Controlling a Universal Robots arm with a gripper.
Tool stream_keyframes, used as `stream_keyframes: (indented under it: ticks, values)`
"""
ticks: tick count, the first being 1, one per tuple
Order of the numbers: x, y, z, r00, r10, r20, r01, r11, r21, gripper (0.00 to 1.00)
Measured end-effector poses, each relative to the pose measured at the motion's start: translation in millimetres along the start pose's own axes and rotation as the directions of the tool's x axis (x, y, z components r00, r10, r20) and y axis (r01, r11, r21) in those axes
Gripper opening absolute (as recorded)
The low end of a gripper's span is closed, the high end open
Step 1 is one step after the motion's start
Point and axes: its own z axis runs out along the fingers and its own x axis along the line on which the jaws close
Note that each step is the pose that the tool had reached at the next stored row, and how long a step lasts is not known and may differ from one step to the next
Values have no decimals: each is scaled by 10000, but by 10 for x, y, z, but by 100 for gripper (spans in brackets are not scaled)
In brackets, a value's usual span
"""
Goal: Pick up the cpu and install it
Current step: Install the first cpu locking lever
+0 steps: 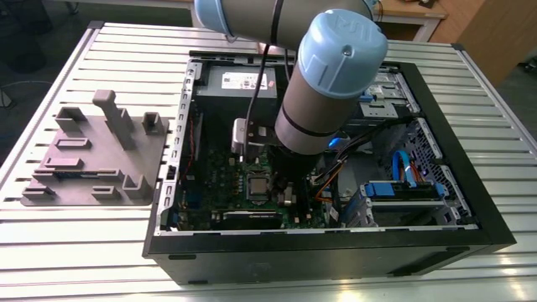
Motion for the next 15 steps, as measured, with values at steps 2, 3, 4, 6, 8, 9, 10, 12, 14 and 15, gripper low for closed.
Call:
stream_keyframes:
  ticks: [2, 3, 4, 6, 8, 9, 10, 12, 14, 15]
  values:
    - [-1, 0, 4, 10000, 3, -14, -3, 10000, 2, 10]
    - [0, 0, 5, 10000, 4, -21, -4, 10000, 1, 10]
    - [0, 0, 6, 10000, 4, -24, -4, 10000, 1, 10]
    - [-1, 0, 7, 10000, 6, -37, -6, 10000, 3, 10]
    - [-1, 0, 10, 9999, 17, -107, -17, 10000, 6, 10]
    - [-1, -1, 12, 9999, 28, -151, -28, 10000, 7, 10]
    - [0, -1, 14, 9998, 38, -183, -38, 10000, 9, 10]
    - [0, -2, 15, 9998, 51, -212, -51, 10000, 9, 10]
    - [0, -1, 17, 9997, 56, -217, -56, 10000, 9, 10]
    - [0, -2, 19, 9998, 57, -216, -56, 10000, 9, 10]
